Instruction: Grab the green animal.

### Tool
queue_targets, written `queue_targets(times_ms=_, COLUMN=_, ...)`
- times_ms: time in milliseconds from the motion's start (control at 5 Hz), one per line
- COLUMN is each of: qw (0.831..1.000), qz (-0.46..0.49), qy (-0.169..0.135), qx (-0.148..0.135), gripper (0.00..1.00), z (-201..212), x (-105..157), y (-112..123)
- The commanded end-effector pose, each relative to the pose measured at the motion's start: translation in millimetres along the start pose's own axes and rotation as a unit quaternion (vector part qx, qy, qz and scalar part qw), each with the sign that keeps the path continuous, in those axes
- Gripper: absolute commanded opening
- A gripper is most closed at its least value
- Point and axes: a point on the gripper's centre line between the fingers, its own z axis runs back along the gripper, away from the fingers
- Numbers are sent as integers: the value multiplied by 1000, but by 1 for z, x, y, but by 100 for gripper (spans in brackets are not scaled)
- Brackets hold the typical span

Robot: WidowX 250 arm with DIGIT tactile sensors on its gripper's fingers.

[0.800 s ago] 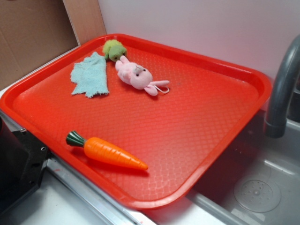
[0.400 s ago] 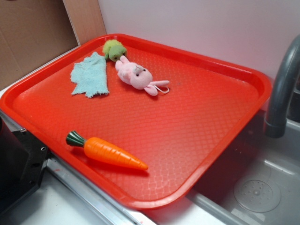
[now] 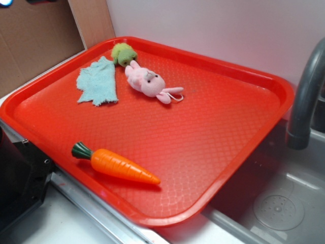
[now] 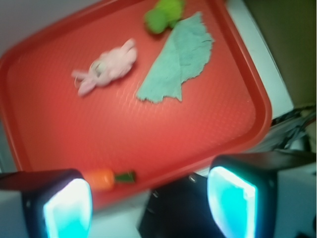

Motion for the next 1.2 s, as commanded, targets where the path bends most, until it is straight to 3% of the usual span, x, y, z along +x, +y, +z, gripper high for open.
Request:
queue_targets(times_ms=0, qw=984, qz=153, qy=-92, qx=11, gripper=100, z=-43, x=52, y=12)
queue_targets(times_ms=600, qw=950, qz=265, qy=-161, qx=29, gripper=100, z=-106, x=126, y=22)
queue_targets(times_ms=1000, qw=939, qz=292, qy=-172, qx=52, gripper=100, z=-146, x=170, y=25)
